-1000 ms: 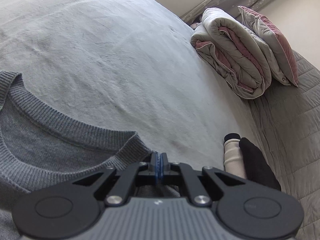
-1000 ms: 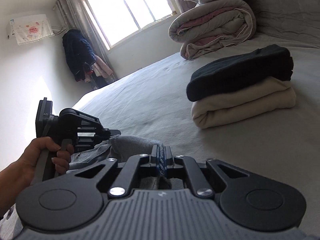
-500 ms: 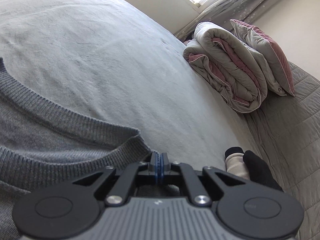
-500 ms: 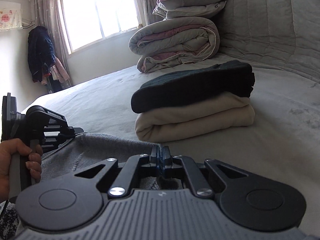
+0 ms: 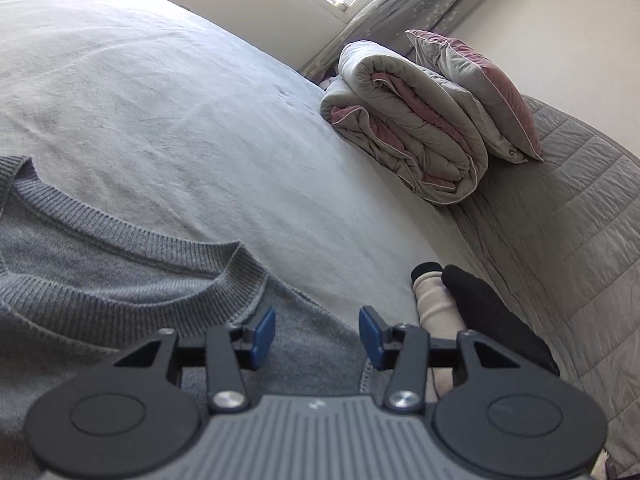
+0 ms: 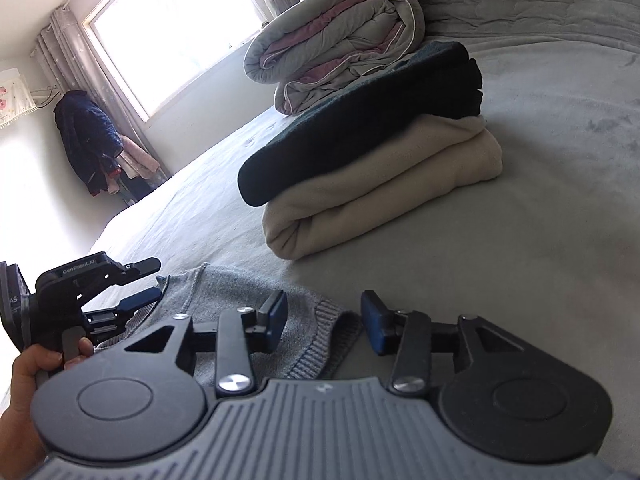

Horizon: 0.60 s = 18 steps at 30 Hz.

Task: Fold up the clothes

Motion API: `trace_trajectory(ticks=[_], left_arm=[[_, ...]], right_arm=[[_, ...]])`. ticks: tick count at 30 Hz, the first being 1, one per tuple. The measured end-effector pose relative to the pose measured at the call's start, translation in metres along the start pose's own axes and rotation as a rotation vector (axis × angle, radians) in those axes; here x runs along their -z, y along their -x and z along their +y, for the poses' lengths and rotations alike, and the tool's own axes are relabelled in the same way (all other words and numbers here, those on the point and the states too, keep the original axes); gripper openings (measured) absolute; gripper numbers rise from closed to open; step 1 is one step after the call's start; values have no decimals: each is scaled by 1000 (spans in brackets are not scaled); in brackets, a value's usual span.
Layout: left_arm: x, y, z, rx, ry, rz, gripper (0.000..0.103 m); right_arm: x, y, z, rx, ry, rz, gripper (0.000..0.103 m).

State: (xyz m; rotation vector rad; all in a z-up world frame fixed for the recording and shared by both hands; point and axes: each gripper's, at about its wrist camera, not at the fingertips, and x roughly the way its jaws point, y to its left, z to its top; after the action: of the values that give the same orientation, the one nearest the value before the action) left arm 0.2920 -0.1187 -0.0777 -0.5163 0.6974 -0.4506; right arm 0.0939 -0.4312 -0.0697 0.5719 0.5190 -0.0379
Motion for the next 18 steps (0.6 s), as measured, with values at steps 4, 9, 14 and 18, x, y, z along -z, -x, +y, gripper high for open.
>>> trace_trajectory(ticks=[4,9,14,18], left_arm=[[21,28,-5,-29,-34,2,52],[53,81,-8,-48,-12,21,56],[81,127,-11,-88,-60,48,58],[95,153,-6,-125,-68,68,58]], right_arm=[[2,-1,1,-2,5,5,50],[5,0,4,-2,17,7,55],[9,10,-4,-58,-152,46,58],[10,26,-7,-92,-244,135,58]])
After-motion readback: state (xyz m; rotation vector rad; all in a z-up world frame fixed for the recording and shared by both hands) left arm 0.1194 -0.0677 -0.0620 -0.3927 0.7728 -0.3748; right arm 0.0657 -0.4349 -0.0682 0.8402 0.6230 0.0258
